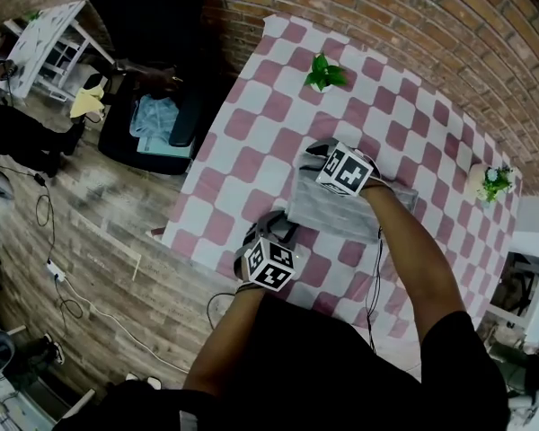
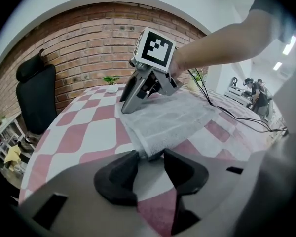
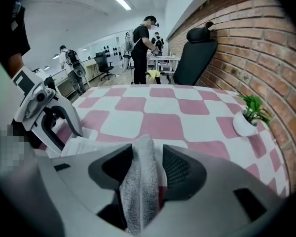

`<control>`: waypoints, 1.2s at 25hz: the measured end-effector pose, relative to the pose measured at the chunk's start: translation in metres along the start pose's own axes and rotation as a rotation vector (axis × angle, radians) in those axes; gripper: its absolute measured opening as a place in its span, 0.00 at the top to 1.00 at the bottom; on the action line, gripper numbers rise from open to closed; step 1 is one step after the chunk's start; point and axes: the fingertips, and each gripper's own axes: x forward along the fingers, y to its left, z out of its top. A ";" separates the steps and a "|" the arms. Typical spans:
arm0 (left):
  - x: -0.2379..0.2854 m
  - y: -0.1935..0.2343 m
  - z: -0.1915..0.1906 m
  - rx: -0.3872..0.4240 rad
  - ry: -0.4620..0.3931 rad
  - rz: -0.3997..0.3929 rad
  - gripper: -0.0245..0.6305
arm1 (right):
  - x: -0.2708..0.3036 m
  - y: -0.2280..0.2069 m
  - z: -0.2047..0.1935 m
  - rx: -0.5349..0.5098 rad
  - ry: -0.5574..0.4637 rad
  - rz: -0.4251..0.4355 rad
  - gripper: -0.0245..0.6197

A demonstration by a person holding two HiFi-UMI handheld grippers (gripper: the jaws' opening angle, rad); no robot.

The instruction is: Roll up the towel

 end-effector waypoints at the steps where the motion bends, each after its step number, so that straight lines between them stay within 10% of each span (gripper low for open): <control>1: 0.000 0.000 0.001 0.001 -0.001 -0.003 0.72 | 0.001 0.000 -0.001 0.013 0.003 0.014 0.66; 12: 0.005 -0.004 0.014 0.007 -0.037 -0.043 0.94 | 0.004 0.010 -0.003 0.095 0.004 0.125 0.83; 30: -0.005 0.022 0.038 0.092 -0.080 -0.021 0.95 | -0.043 -0.010 -0.005 0.095 -0.127 -0.045 0.85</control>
